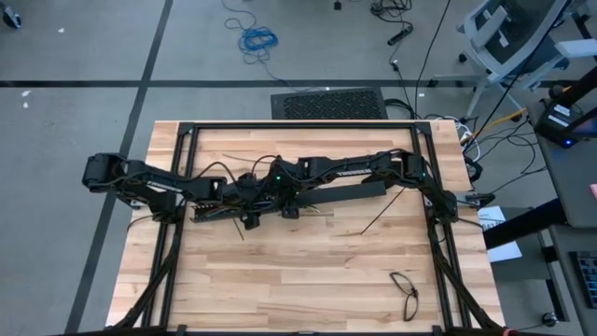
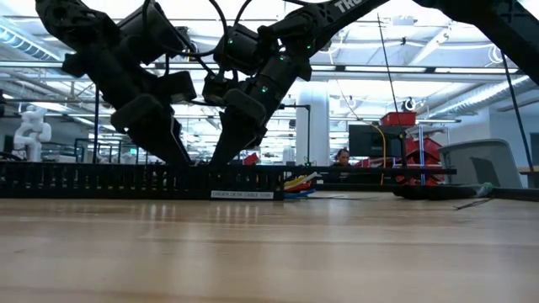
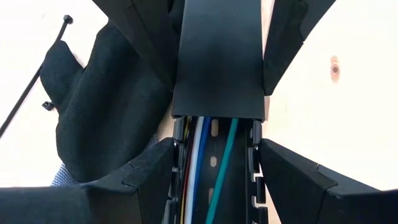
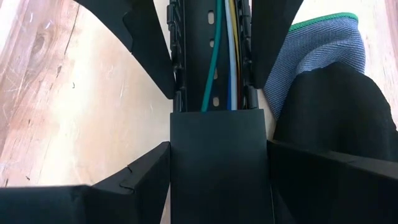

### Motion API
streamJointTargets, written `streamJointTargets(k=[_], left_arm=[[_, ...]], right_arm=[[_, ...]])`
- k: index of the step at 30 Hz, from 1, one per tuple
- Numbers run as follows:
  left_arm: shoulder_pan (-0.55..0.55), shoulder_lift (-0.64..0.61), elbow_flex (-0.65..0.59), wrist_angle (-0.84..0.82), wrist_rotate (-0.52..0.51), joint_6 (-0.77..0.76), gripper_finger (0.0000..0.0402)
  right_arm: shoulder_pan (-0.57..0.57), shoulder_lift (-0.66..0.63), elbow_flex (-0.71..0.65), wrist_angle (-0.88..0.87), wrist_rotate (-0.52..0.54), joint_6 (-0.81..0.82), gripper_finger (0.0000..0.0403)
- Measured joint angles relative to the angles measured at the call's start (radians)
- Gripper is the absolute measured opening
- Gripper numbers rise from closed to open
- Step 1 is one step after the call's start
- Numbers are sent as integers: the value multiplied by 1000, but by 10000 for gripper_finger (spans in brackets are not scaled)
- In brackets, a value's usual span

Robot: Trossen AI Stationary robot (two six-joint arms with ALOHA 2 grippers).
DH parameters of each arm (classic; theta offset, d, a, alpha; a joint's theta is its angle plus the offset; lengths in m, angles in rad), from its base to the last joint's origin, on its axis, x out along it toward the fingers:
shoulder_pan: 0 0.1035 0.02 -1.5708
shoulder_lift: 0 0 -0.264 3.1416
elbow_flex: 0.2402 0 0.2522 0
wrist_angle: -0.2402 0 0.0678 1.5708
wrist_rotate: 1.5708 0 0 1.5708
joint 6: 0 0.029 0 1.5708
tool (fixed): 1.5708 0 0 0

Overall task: Ziptie cables
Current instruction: Close the cable duct

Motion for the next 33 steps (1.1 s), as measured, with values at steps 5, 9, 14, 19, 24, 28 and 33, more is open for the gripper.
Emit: streamJointTargets(k=[5, 9, 14, 19, 24, 28, 33], left_arm=[[0, 20, 0, 7, -5, 0, 231], [0, 22, 0, 17, -21, 0, 231], [2, 22, 0, 24, -34, -1, 231], [2, 22, -2, 28, -40, -1, 231], [2, 22, -2, 34, -44, -1, 231], [2, 22, -2, 34, -47, -3, 231], [2, 21, -2, 34, -45, 0, 231]], right_arm=[[0, 0, 0, 0, 0, 0, 242], [0, 0, 0, 1, 0, -2, 242], [-1, 0, -2, 15, 3, -1, 242], [-1, 1, -2, 26, 2, 4, 242], [-2, 2, -3, 45, -3, 4, 242], [-2, 4, -3, 73, -15, 4, 242], [-2, 4, -3, 80, -21, -1, 242]])
